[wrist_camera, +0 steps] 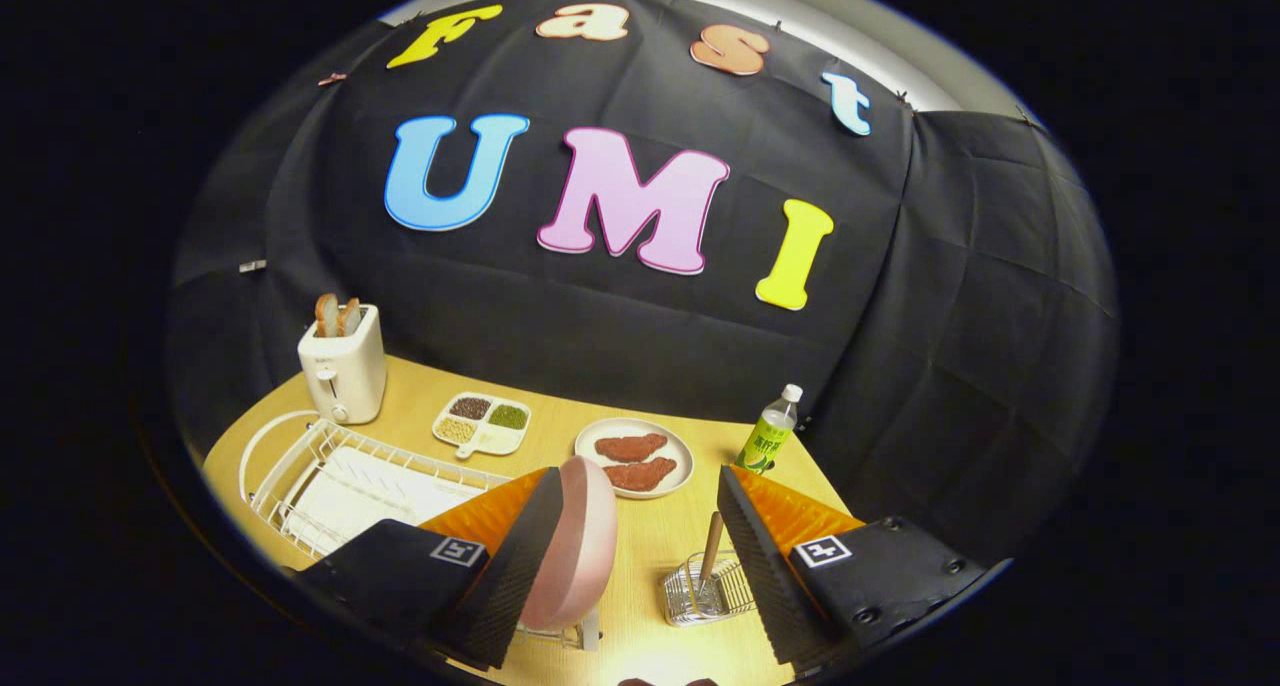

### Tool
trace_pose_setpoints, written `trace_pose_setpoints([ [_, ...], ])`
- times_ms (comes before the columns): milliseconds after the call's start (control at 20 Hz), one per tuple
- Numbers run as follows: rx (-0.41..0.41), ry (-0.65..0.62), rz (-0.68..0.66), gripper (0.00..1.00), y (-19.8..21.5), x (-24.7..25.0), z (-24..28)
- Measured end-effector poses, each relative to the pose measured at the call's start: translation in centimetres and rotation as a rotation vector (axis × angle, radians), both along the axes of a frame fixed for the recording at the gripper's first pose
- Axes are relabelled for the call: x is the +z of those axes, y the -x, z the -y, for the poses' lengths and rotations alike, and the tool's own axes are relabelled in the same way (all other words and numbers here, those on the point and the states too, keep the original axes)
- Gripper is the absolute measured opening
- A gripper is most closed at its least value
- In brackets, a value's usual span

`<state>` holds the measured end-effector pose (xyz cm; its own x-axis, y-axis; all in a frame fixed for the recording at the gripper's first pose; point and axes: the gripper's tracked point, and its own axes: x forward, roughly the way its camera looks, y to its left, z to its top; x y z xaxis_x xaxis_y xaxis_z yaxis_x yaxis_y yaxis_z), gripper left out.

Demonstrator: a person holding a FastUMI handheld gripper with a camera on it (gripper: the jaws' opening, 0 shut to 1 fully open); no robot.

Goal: Take the plate from the dish rack, then take the spoon from the basket and place it into the plate.

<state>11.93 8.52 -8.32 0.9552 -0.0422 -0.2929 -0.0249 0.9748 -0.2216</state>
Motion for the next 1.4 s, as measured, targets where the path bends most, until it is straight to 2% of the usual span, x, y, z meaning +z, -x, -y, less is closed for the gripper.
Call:
trace_pose_setpoints([
  [100, 0.006, 0.018, -0.068, 0.92, -0.7, -2.2, -0.7],
  [150, 0.008, 0.032, -0.087, 0.80, -1.0, -2.9, -0.9],
  [250, -0.005, 0.050, -0.126, 0.73, -1.3, -4.3, -1.0],
  [500, -0.070, 0.044, -0.191, 0.68, -2.7, -6.2, 0.1],
  [550, -0.071, 0.029, -0.221, 0.57, -2.6, -6.8, 0.1],
  [600, -0.068, 0.008, -0.253, 0.56, -2.6, -7.5, -0.1],
  [800, -0.078, -0.074, -0.358, 0.38, -2.7, -9.7, -0.7],
  [1000, -0.119, -0.098, -0.361, 0.30, -3.1, -9.7, -0.8],
  [1100, -0.113, -0.076, -0.352, 0.28, -3.0, -9.4, -1.1],
  [1400, -0.062, 0.043, -0.197, 0.27, -3.9, -6.2, -2.4],
])
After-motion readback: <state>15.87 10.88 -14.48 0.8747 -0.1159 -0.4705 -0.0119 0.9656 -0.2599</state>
